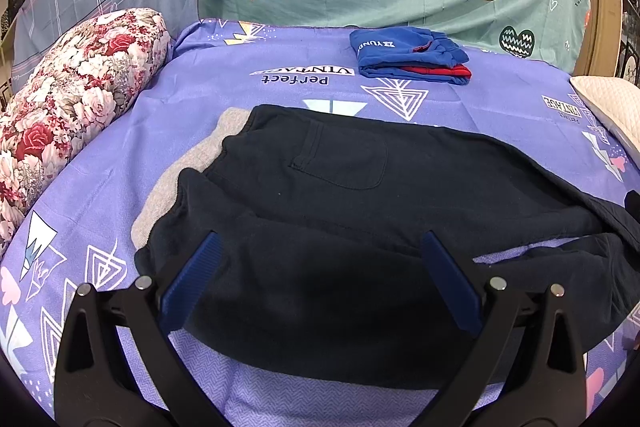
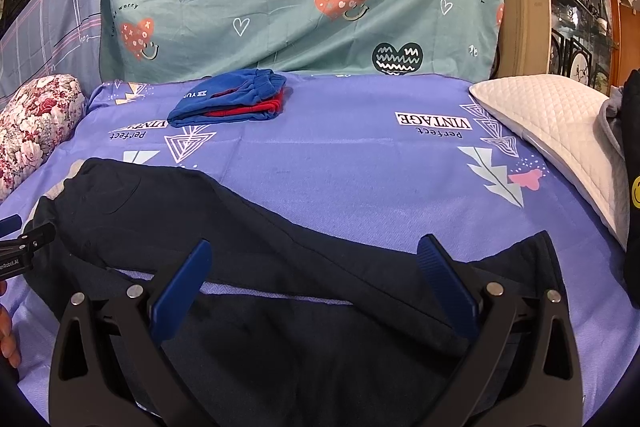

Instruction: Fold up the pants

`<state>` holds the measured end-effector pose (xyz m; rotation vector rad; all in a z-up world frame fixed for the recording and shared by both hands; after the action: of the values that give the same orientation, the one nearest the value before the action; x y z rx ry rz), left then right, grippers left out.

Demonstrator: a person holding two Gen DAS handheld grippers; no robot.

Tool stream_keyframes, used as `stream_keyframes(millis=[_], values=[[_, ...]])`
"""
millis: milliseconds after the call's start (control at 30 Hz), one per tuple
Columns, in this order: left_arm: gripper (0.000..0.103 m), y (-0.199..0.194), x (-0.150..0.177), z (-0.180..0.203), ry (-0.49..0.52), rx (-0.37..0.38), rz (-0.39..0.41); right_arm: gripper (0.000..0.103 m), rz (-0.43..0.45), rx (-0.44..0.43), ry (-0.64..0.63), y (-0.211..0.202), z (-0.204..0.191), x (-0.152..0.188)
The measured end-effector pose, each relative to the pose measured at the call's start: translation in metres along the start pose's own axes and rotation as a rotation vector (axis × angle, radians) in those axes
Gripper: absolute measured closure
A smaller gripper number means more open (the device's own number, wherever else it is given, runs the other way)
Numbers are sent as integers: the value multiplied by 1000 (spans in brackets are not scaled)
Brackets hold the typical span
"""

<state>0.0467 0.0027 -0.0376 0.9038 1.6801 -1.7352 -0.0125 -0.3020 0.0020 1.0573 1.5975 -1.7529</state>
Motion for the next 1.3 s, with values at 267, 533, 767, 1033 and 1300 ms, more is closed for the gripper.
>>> stream_keyframes(millis=[267, 533, 767, 1033, 1300], values=[[2, 0, 0, 0, -1, 0, 0, 1, -4, -1, 2, 1, 1, 0], [2, 2, 2, 0, -1, 0, -5, 1, -11, -5, 6, 3, 2, 1], [2, 3, 3, 0, -4, 1, -5, 1, -13, -6, 7, 3, 3, 1], [2, -3, -1, -6, -35, 15, 7, 1, -13, -7, 8, 3, 4, 1], [2, -16, -41, -51, 24, -24, 22, 1, -59, -28, 43, 10, 9, 4]])
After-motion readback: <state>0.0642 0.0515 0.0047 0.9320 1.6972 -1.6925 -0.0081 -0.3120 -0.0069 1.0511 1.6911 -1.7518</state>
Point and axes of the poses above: each gripper's, at about its wrist camera, not at the fingertips, and y roughly the way its jaws point, z to its right, x to its underside, the point moved 6 cm from there along y, roughly the way its jaws point, and after that the axes turned 3 degrees about x, right-handed, at the moved point
